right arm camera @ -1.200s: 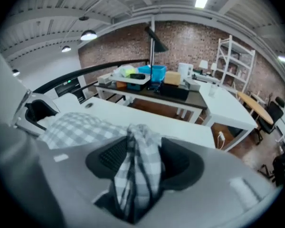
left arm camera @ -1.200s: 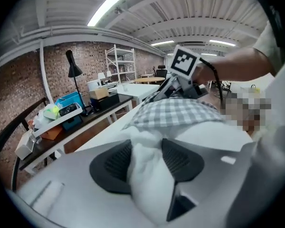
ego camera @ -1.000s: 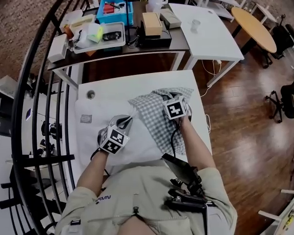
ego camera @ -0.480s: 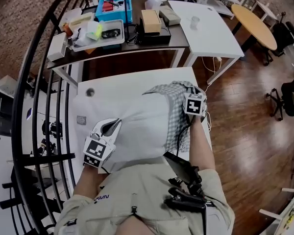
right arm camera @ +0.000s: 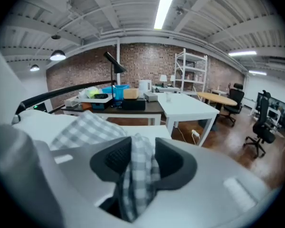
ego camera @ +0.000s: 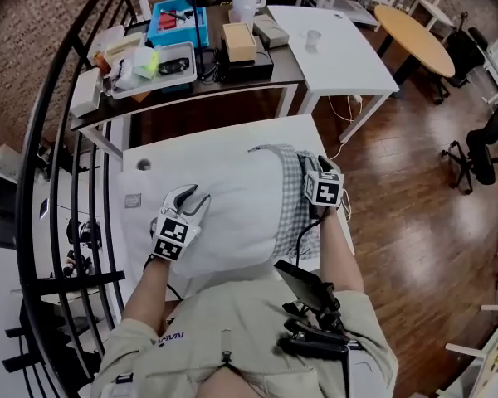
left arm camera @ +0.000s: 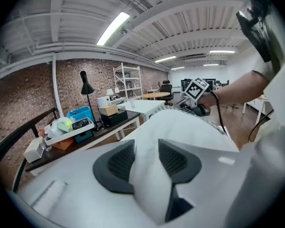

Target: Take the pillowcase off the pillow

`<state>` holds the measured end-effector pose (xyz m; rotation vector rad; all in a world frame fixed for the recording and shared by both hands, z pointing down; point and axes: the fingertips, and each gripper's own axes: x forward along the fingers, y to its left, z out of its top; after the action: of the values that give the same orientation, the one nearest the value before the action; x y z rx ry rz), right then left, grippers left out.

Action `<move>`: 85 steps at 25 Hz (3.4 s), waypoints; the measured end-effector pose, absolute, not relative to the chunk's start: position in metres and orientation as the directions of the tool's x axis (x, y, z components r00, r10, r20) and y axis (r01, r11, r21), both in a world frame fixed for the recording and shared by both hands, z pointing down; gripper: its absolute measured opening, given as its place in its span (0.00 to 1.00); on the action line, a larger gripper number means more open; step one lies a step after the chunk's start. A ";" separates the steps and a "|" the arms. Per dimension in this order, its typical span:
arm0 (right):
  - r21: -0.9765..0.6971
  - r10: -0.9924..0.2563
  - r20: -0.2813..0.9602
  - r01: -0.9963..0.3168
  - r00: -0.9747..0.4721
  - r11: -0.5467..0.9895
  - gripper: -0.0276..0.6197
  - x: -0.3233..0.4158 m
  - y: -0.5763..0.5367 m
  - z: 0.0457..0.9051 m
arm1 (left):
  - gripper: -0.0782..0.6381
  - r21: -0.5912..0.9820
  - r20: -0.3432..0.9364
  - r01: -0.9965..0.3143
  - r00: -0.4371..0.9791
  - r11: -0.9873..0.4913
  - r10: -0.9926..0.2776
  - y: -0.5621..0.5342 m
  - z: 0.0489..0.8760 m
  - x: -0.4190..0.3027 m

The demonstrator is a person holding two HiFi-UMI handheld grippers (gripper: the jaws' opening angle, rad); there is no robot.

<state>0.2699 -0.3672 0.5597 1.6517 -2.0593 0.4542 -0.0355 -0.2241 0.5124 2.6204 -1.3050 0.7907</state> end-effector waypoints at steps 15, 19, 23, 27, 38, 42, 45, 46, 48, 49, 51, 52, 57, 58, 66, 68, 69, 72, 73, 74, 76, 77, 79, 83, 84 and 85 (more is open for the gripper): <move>-0.129 -0.583 0.716 -0.894 -0.384 0.430 0.32 0.181 -0.091 0.607 | 0.41 -0.240 0.719 -0.427 0.525 -0.872 -0.455 -0.097 0.593 0.054; -0.031 -0.619 0.727 -0.915 -0.297 0.403 0.16 0.162 -0.097 0.620 | 0.19 -0.251 0.676 -0.441 0.557 -0.862 -0.482 -0.105 0.569 0.051; 0.112 -0.672 0.719 -0.925 -0.176 0.362 0.05 0.188 -0.101 0.600 | 0.13 -0.244 0.594 -0.526 0.583 -0.814 -0.555 -0.118 0.530 0.039; 0.181 -0.718 0.695 -0.955 -0.044 0.234 0.05 0.239 -0.108 0.592 | 0.13 -0.254 0.536 -0.558 0.599 -0.790 -0.595 -0.129 0.501 0.030; 0.276 -0.575 0.788 -0.961 0.218 0.016 0.05 0.373 -0.142 0.667 | 0.13 -0.134 0.589 -0.530 0.637 -0.837 -0.498 -0.105 0.534 0.032; 0.186 -0.602 0.784 -0.982 0.151 -0.004 0.15 0.359 -0.139 0.662 | 0.29 -0.023 0.642 -0.469 0.670 -0.883 -0.373 -0.071 0.560 0.048; 0.091 -0.728 0.682 -0.996 0.062 0.000 0.22 0.340 -0.152 0.615 | 0.36 -0.030 0.563 -0.477 0.718 -0.878 -0.409 -0.074 0.520 0.051; 0.075 -0.770 0.637 -0.997 0.031 0.022 0.23 0.332 -0.160 0.596 | 0.36 -0.045 0.524 -0.499 0.726 -0.865 -0.446 -0.083 0.505 0.049; 0.062 -0.830 0.557 -0.995 -0.036 0.084 0.24 0.314 -0.183 0.562 | 0.36 -0.084 0.475 -0.561 0.704 -0.824 -0.528 -0.111 0.486 0.039; 0.061 -0.847 0.527 -0.991 -0.070 0.120 0.24 0.305 -0.197 0.549 | 0.37 -0.108 0.470 -0.590 0.679 -0.800 -0.564 -0.128 0.484 0.033; 0.068 -0.862 0.488 -0.979 -0.137 0.194 0.26 0.286 -0.224 0.530 | 0.42 -0.153 0.491 -0.631 0.619 -0.760 -0.613 -0.160 0.490 0.021; 0.075 -0.861 0.480 -0.969 -0.171 0.234 0.27 0.276 -0.238 0.524 | 0.44 -0.179 0.506 -0.643 0.589 -0.745 -0.630 -0.176 0.495 0.017; 0.093 -0.780 0.541 -0.899 -0.315 0.427 0.36 0.229 -0.302 0.523 | 0.56 -0.145 0.666 -0.620 0.515 -0.771 -0.539 -0.212 0.560 0.018; 0.082 -0.754 0.566 -0.888 -0.332 0.452 0.37 0.222 -0.313 0.529 | 0.51 -0.102 0.698 -0.602 0.524 -0.792 -0.488 -0.205 0.577 0.022; 0.213 -0.719 0.654 -0.855 -0.235 0.473 0.05 0.223 -0.378 0.567 | 0.16 -0.124 0.579 -0.644 0.571 -0.754 -0.583 -0.176 0.550 0.013; 0.235 -0.763 0.628 -0.897 -0.155 0.375 0.05 0.251 -0.398 0.565 | 0.15 -0.138 0.525 -0.668 0.577 -0.731 -0.626 -0.175 0.527 0.006; 0.245 -0.775 0.623 -0.915 -0.105 0.321 0.05 0.268 -0.407 0.566 | 0.15 -0.140 0.505 -0.683 0.574 -0.717 -0.645 -0.175 0.521 0.002; 0.269 -0.768 0.640 -0.943 0.024 0.195 0.05 0.316 -0.421 0.578 | 0.15 -0.143 0.479 -0.725 0.545 -0.674 -0.688 -0.180 0.516 -0.006; 0.269 -0.753 0.656 -0.948 0.049 0.173 0.05 0.328 -0.421 0.588 | 0.15 -0.142 0.481 -0.735 0.534 -0.663 -0.695 -0.182 0.519 -0.009; 0.267 -0.733 0.676 -0.951 0.069 0.157 0.05 0.338 -0.420 0.600 | 0.16 -0.139 0.488 -0.743 0.523 -0.654 -0.698 -0.185 0.523 -0.010; 0.241 -0.679 0.731 -0.957 0.071 0.160 0.05 0.352 -0.412 0.631 | 0.18 -0.125 0.524 -0.753 0.503 -0.647 -0.687 -0.194 0.537 -0.009; 0.212 -0.647 0.761 -0.962 0.053 0.170 0.05 0.354 -0.405 0.647 | 0.20 -0.114 0.550 -0.754 0.495 -0.647 -0.673 -0.199 0.545 -0.008; 0.150 -0.597 0.801 -0.977 0.029 0.152 0.06 0.359 -0.386 0.667 | 0.28 -0.096 0.589 -0.753 0.485 -0.651 -0.647 -0.211 0.555 -0.005; -0.001 -0.749 0.653 -0.990 -0.110 0.144 0.10 0.344 -0.370 0.618 | 0.40 -0.121 0.527 -0.787 0.465 -0.605 -0.711 -0.223 0.518 -0.010; -0.028 -0.783 0.603 -0.986 -0.149 0.166 0.10 0.337 -0.360 0.600 | 0.36 -0.128 0.490 -0.802 0.461 -0.584 -0.740 -0.218 0.502 -0.013; -0.048 -0.796 0.576 -0.980 -0.184 0.192 0.10 0.330 -0.346 0.587 | 0.32 -0.127 0.454 -0.815 0.459 -0.565 -0.764 -0.210 0.487 -0.014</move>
<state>0.3297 -0.3458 0.5867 1.6604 -2.0482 0.5808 -0.0141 -0.2097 0.4874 2.5889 -1.4065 0.7203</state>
